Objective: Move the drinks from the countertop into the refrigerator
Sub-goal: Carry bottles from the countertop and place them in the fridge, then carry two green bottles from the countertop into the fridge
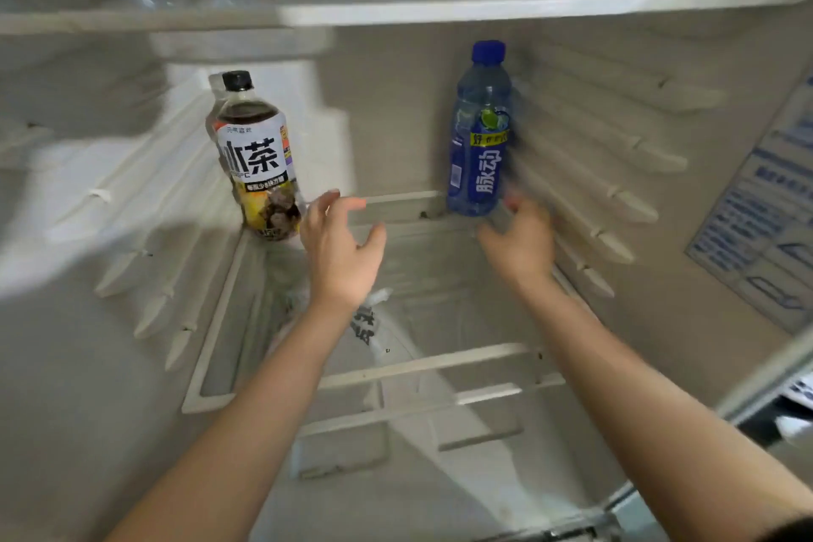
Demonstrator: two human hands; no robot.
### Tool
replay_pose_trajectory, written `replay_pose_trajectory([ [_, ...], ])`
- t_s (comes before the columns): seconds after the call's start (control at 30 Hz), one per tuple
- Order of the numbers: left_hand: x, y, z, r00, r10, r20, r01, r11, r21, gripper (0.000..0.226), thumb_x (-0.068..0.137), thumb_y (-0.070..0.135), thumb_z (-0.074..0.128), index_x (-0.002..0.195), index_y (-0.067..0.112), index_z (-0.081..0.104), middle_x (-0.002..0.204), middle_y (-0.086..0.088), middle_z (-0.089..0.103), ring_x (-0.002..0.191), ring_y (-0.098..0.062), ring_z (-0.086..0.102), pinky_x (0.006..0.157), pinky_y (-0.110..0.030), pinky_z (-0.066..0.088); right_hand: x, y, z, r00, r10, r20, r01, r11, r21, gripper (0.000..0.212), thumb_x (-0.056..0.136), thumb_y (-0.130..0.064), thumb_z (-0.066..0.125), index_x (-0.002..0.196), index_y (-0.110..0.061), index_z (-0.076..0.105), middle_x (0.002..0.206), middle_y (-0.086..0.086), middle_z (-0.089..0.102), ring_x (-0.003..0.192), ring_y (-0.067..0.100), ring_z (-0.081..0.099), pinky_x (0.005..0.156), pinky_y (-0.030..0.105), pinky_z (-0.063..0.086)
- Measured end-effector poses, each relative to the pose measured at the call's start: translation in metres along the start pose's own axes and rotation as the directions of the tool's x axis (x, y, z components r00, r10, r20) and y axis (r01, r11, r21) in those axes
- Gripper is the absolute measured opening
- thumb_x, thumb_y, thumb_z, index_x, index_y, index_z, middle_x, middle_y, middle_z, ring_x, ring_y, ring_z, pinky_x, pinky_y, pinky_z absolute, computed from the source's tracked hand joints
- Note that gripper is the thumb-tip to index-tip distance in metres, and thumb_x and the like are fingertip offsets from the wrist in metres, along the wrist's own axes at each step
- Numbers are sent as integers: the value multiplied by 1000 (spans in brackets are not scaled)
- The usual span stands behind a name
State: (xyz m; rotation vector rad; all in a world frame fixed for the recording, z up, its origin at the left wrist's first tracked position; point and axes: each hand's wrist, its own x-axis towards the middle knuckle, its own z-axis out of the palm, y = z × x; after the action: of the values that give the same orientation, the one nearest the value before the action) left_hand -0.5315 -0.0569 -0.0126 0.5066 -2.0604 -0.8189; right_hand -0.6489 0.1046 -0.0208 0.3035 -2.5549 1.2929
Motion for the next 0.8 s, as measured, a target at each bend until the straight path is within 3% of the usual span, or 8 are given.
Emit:
replay_pose_trajectory([
  [0.17, -53, 27, 3, 951, 243, 192, -191, 948, -255, 21, 83, 11, 61, 104, 9, 63, 109, 3, 61, 107, -9, 54, 94, -13, 35, -91, 17, -52, 988, -129, -83, 137, 984, 112, 31, 80, -14, 64, 111, -11, 60, 107, 3, 64, 95, 16, 60, 80, 26, 45],
  [0.3, -121, 45, 12, 876, 402, 266, -288, 878, -381, 17, 84, 12, 57, 100, 9, 63, 105, 5, 63, 101, -6, 56, 92, -16, 39, -181, 52, -97, 970, -237, -60, 235, 971, -43, 21, 81, -14, 62, 102, -11, 62, 93, -2, 63, 82, 9, 55, 70, 21, 43],
  [0.4, -194, 48, 19, 861, 296, 415, -42, 853, -520, 16, 84, 19, 55, 98, 25, 61, 100, 20, 61, 97, 1, 58, 89, -14, 42, -252, 97, -132, 985, -171, 17, 172, 972, -160, 21, 82, -13, 62, 103, -11, 63, 89, -3, 62, 81, 10, 57, 69, 22, 44],
  [0.47, -250, 43, 26, 767, 191, 612, 157, 869, -468, 17, 85, 20, 58, 96, 34, 59, 96, 18, 63, 96, -1, 60, 87, -16, 45, -306, 134, -154, 994, 11, 106, 16, 968, -249, 23, 85, -17, 61, 107, -15, 62, 94, -4, 62, 85, 15, 60, 69, 28, 47],
  [0.5, -278, 39, 31, 680, 154, 717, 210, 896, -392, 19, 86, 18, 61, 95, 33, 59, 97, 15, 63, 97, -6, 61, 87, -20, 47, -336, 154, -165, 977, 153, 148, -102, 947, -304, 25, 87, -21, 59, 111, -18, 60, 99, -5, 61, 89, 16, 60, 71, 28, 46],
  [0.6, -363, 30, 46, 290, 62, 955, 215, 968, -128, 19, 88, 12, 63, 102, 23, 59, 106, 4, 63, 100, -14, 59, 83, -23, 43, -447, 217, -201, 777, 603, 180, -477, 751, -456, 31, 91, -32, 53, 122, -26, 52, 119, -11, 54, 104, 12, 57, 78, 24, 40],
  [0.7, -443, 32, 42, -64, -38, 997, 114, 992, 45, 17, 91, 20, 62, 108, 20, 59, 108, 4, 61, 92, -8, 56, 72, -16, 42, -581, 252, -231, 420, 900, 117, -777, 423, -467, 34, 92, -35, 51, 123, -23, 53, 125, -4, 57, 111, 17, 55, 85, 23, 40],
  [0.8, -525, 39, 20, -294, -111, 949, -63, 993, 96, 3, 92, 20, 59, 93, 19, 62, 94, 4, 56, 92, -15, 54, 77, -24, 41, -723, 255, -258, 51, 995, 82, -935, 76, -346, 32, 93, -32, 50, 119, -15, 56, 122, 5, 61, 113, 21, 56, 86, 23, 40],
])
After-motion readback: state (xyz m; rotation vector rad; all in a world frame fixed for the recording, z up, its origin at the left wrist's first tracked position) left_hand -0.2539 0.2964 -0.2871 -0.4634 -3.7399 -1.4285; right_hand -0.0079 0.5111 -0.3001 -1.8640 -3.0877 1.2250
